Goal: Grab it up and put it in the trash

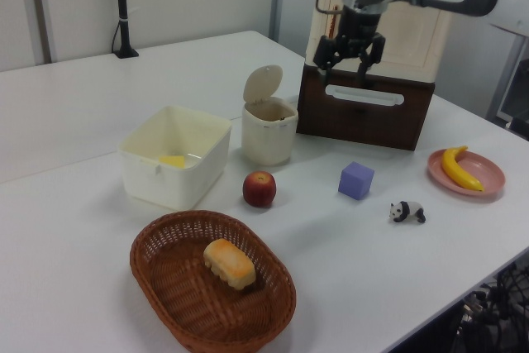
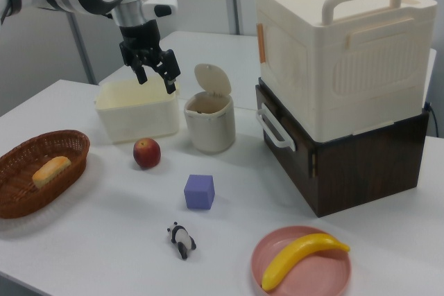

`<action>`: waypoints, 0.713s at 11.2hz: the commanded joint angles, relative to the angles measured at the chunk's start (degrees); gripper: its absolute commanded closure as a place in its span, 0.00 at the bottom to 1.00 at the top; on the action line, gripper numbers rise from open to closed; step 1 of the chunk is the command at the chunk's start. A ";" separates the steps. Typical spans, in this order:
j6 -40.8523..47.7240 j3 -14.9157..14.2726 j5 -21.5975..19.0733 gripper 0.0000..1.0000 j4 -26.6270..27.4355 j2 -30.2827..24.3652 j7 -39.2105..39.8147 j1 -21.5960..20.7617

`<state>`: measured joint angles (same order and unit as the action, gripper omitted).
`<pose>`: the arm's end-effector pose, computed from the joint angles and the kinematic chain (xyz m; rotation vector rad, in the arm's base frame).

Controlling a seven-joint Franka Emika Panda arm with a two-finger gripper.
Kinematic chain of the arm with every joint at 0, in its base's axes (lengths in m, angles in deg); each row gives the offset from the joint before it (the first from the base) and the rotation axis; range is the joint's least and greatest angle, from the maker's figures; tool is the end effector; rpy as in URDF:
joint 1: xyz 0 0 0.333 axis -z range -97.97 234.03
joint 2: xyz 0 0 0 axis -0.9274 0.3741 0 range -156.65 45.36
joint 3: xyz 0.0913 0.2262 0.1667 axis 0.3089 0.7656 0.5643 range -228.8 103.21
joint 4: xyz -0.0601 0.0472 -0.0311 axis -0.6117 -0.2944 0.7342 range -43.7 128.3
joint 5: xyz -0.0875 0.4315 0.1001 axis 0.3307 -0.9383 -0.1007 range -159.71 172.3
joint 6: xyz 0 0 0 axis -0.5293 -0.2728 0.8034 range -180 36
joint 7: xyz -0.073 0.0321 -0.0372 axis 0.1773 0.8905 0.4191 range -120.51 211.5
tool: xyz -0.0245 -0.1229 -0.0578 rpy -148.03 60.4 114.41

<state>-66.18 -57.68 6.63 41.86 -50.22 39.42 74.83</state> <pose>0.6614 -0.0221 0.5356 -3.1230 0.2118 -0.1697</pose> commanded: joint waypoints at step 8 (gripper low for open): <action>8.72 2.18 -3.15 0.00 2.90 -5.51 7.04 3.39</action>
<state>-57.12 -55.99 4.88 42.61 -53.83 45.38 77.38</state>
